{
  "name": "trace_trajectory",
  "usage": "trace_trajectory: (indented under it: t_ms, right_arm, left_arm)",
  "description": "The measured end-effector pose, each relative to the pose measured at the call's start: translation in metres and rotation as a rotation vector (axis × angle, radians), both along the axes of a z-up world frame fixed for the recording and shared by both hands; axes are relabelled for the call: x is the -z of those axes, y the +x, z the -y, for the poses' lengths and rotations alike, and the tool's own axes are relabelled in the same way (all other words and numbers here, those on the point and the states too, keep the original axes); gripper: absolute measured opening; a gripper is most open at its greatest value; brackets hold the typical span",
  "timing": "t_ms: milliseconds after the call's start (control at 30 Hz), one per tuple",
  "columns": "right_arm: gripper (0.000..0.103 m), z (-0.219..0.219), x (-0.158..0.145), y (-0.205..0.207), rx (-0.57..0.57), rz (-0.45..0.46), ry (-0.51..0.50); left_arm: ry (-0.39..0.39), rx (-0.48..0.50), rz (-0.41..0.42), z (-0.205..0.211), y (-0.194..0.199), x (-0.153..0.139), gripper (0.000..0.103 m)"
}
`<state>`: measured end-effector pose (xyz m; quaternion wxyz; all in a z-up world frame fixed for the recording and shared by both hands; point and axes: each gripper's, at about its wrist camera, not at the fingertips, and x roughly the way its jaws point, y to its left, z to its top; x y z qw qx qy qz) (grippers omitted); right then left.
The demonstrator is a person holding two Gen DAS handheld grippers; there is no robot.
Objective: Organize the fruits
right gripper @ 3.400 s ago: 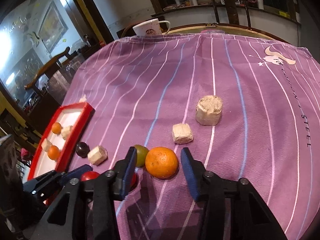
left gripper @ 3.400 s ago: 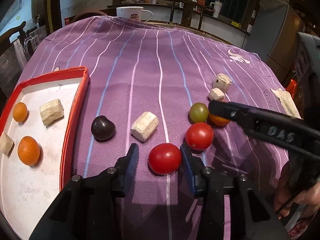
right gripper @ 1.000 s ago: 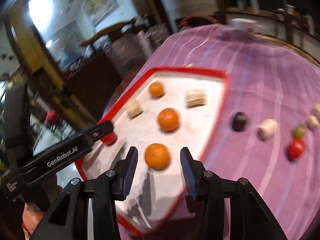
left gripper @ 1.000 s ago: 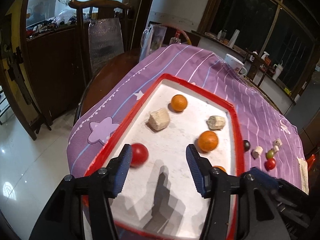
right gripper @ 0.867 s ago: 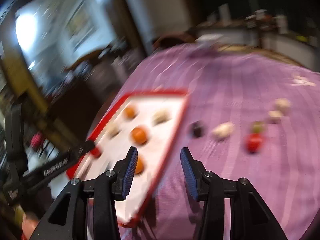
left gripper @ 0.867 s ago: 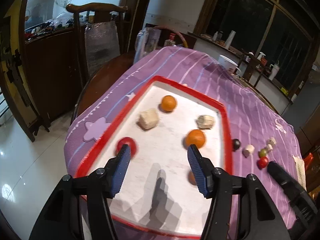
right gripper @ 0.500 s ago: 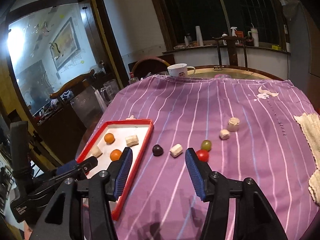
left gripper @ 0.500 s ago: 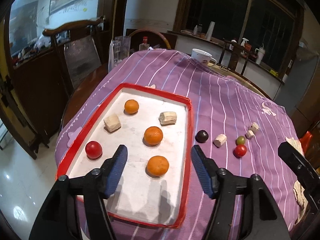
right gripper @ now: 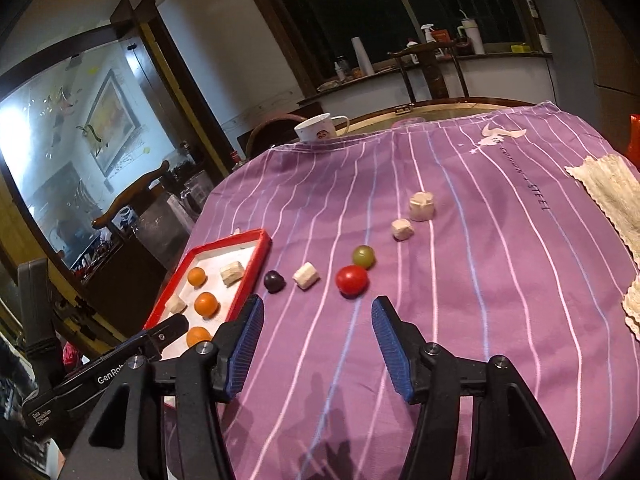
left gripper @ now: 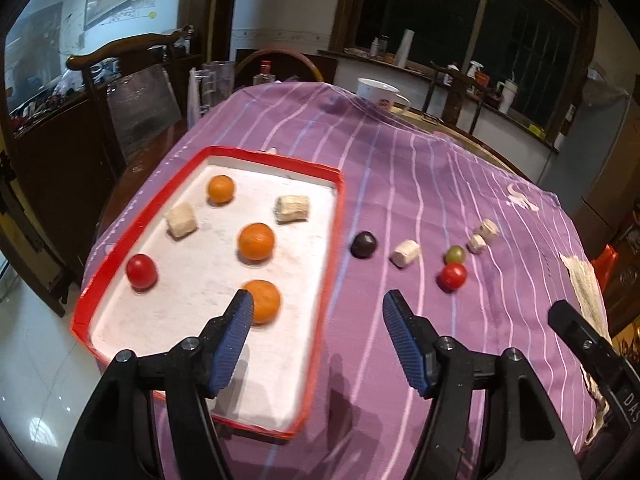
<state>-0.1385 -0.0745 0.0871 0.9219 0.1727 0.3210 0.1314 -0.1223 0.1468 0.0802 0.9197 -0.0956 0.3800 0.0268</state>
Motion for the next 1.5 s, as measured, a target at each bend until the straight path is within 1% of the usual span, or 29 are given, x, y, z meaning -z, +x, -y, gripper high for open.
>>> trace_trajectory:
  t_ms: [200, 367, 433, 600, 667, 833, 967, 1167, 1500]
  right_arm:
    - [0.062, 0.009, 0.008, 0.003, -0.013, -0.018, 0.002]
    - [0.062, 0.023, 0.014, 0.005, 0.008, -0.028, 0.010]
    - [0.062, 0.031, 0.016, 0.007, 0.030, -0.031, -0.003]
    - [0.062, 0.047, 0.025, 0.017, 0.086, -0.067, -0.011]
    - [0.062, 0.049, 0.029, 0.020, 0.088, -0.083, -0.005]
    - [0.062, 0.037, 0.036, 0.027, 0.044, -0.108, -0.020]
    - [0.062, 0.025, 0.039, 0.028, 0.016, -0.117, -0.043]
    - [0.062, 0.017, 0.043, 0.031, 0.009, -0.134, -0.061]
    - [0.062, 0.002, 0.044, 0.032, -0.019, -0.138, -0.095]
  left_arm:
    - [0.045, 0.037, 0.005, 0.021, 0.002, -0.001, 0.068]
    - [0.085, 0.080, -0.009, 0.040, 0.011, 0.007, 0.069]
    - [0.100, 0.089, -0.017, 0.045, 0.014, 0.012, 0.069]
    - [0.082, 0.093, -0.044, 0.042, 0.022, 0.022, 0.069]
    - [0.070, 0.088, -0.050, 0.038, 0.024, 0.024, 0.069]
    - [0.070, 0.083, -0.067, 0.034, 0.029, 0.031, 0.069]
    - [0.121, 0.070, -0.057, 0.037, 0.029, 0.032, 0.069]
    - [0.155, 0.052, -0.043, 0.034, 0.027, 0.031, 0.069]
    - [0.160, 0.036, -0.048, 0.026, 0.028, 0.035, 0.069]
